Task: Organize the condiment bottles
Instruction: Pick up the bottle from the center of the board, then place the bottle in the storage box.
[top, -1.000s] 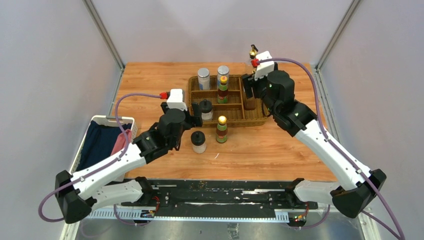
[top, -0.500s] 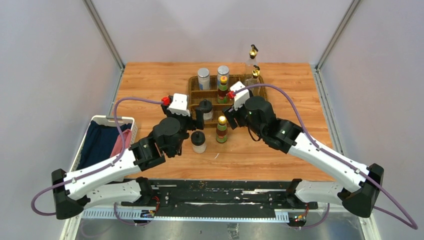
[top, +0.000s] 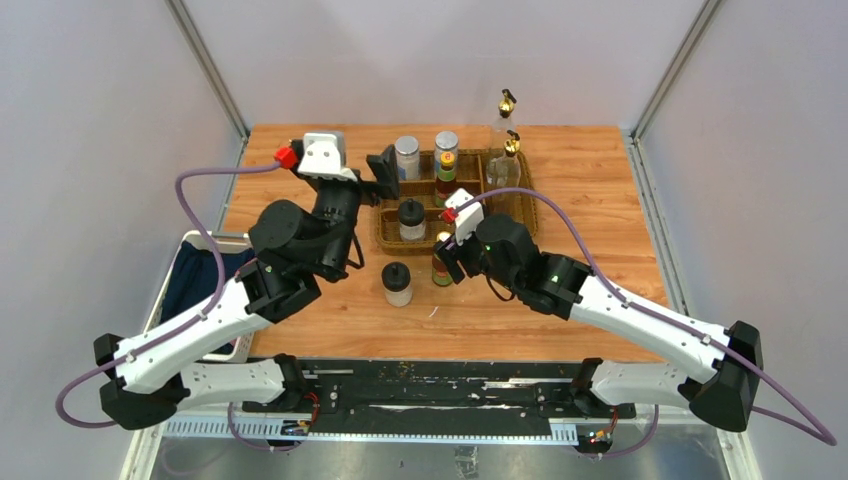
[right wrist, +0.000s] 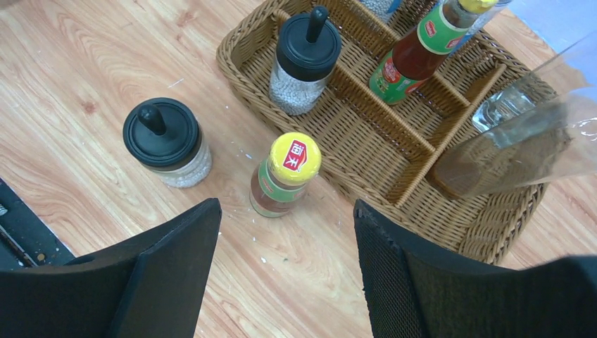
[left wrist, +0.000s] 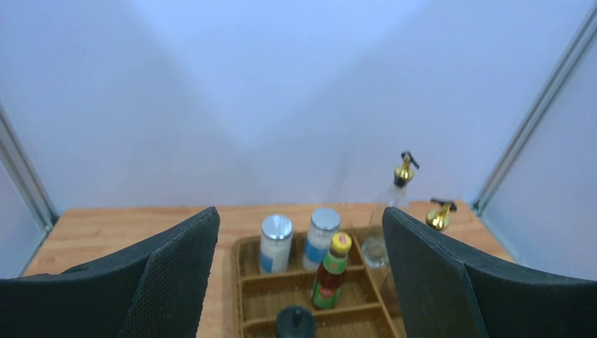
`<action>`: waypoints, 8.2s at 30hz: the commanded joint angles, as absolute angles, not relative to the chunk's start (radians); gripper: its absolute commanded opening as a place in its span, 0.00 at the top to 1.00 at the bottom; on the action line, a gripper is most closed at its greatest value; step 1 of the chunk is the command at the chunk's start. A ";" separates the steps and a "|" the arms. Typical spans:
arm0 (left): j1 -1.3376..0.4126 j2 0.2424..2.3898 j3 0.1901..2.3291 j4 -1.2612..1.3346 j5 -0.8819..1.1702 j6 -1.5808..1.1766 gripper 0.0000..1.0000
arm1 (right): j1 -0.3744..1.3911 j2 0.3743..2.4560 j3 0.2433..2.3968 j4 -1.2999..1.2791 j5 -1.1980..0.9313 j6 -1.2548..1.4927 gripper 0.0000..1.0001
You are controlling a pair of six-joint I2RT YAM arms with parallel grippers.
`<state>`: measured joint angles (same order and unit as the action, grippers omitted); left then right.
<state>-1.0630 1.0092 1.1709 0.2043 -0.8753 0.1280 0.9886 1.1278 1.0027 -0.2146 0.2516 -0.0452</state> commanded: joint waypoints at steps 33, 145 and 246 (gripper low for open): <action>-1.069 1.094 1.384 0.338 -0.795 0.426 0.10 | 0.929 1.260 0.933 0.032 0.203 -0.006 0.27; -1.066 1.130 1.536 0.551 -0.772 0.651 0.14 | 0.725 1.846 2.127 -0.225 -0.124 -0.110 1.00; -0.893 1.099 1.332 0.541 -0.731 0.420 0.04 | 0.620 1.968 1.706 0.126 -0.254 -0.052 0.39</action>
<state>-0.8978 1.1210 1.3434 0.5354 -0.7250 0.4469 0.6090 2.0212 1.7039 0.1093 -0.2573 -0.0448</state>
